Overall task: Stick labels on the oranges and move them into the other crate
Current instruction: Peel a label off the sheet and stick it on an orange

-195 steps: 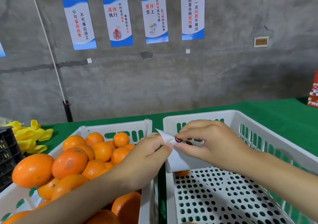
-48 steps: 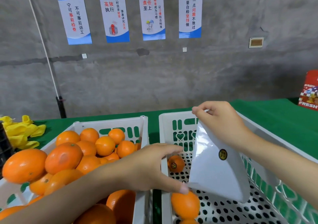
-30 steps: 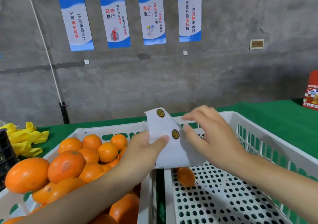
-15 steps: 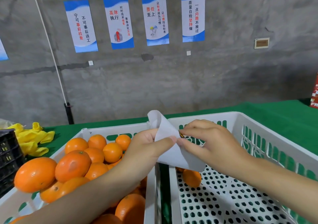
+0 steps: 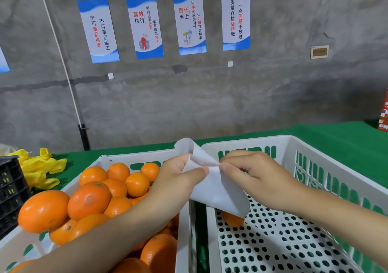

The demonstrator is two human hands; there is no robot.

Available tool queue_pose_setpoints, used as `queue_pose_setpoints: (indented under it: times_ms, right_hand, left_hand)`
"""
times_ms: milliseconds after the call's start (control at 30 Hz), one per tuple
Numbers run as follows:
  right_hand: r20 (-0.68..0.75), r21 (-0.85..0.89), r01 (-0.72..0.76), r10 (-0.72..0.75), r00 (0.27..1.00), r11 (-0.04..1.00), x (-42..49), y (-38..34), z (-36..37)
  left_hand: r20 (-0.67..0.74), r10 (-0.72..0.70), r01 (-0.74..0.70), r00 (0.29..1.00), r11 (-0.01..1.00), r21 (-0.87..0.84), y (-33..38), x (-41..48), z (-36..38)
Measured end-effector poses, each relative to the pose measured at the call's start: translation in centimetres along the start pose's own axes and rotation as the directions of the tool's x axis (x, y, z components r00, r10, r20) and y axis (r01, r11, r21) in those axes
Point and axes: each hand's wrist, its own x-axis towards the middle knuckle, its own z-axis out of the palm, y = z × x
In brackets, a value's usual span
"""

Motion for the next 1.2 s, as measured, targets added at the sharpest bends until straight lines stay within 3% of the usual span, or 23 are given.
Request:
queue_pose_setpoints:
  times_ms: [400, 600, 733, 900, 1000, 1100, 1200]
  right_hand:
    - [0.041, 0.29, -0.177, 0.173, 0.984, 0.94, 0.0, 0.0, 0.1]
    - [-0.254, 0.221, -0.227, 0.28, 0.926, 0.948, 0.3, 0.4, -0.1]
    - [-0.407, 0.143, -0.114, 0.164, 0.899, 0.983, 0.0, 0.0, -0.6]
    - [-0.338, -0.162, 0.069, -0.121, 0.933, 0.984, -0.6, -0.8, 0.9]
    - [-0.26, -0.094, 0.09, -0.112, 0.959, 0.991, -0.6, -0.9, 1.6]
    - [-0.213, 0.039, 0.082, -0.071, 0.974, 0.996, -0.7, -0.8, 2.1]
    - [-0.28, 0.057, 0.022, -0.005, 0.96, 0.998, -0.6, -0.6, 1.9]
  left_hand:
    - [-0.031, -0.106, 0.106, 0.994, 0.994, -0.004, 0.0, 0.1, -0.2]
    - [0.046, -0.026, 0.024, 0.999, 0.998, 0.055, 0.1, 0.0, -0.2]
    - [0.222, 0.017, -0.054, 0.975, 0.985, 0.166, -0.6, -0.2, 0.5]
    - [0.445, 0.02, -0.179, 0.895, 0.931, 0.319, -0.8, -0.9, 1.2]
    - [0.558, 0.012, -0.273, 0.83, 0.88, 0.388, -0.6, -1.0, 1.1]
    - [0.576, 0.04, -0.293, 0.817, 0.888, 0.354, -0.6, -1.0, 1.1]
    - [0.557, 0.083, -0.305, 0.827, 0.898, 0.318, -1.0, -0.8, 0.9]
